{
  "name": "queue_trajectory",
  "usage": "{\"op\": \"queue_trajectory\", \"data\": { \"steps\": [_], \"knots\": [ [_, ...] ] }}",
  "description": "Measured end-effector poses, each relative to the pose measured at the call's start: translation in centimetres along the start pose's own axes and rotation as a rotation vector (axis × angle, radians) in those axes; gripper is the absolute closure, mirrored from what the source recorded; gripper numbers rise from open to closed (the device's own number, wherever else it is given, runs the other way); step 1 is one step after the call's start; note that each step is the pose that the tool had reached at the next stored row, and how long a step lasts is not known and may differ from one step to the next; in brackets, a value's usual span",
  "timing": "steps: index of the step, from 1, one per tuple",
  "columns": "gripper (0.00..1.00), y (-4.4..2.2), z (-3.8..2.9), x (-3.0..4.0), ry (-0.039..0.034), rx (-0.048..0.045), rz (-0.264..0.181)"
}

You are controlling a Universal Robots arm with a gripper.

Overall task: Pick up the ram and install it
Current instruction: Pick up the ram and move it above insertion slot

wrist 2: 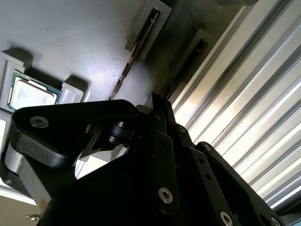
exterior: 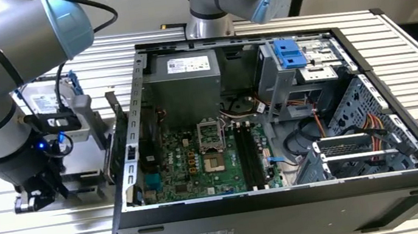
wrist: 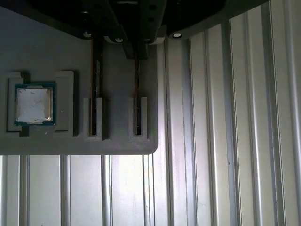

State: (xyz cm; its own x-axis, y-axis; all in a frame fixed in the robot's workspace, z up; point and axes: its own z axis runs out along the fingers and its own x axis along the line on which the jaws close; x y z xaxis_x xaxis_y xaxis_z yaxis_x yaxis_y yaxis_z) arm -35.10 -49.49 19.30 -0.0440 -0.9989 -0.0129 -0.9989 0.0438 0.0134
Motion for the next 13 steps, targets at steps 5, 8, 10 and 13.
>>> {"op": "queue_trajectory", "data": {
  "steps": [5, 8, 10, 13],
  "knots": [
    [1.00, 0.00, 0.01, 0.00, 0.0001, -0.0001, 0.000],
    [1.00, 0.00, 0.02, 0.00, 0.0000, -0.0001, 0.000],
    [1.00, 0.00, 0.03, 0.00, 0.0000, -0.0001, 0.000],
    [1.00, 0.00, 0.04, 0.00, 0.0000, -0.0001, 0.000]
  ]
}}
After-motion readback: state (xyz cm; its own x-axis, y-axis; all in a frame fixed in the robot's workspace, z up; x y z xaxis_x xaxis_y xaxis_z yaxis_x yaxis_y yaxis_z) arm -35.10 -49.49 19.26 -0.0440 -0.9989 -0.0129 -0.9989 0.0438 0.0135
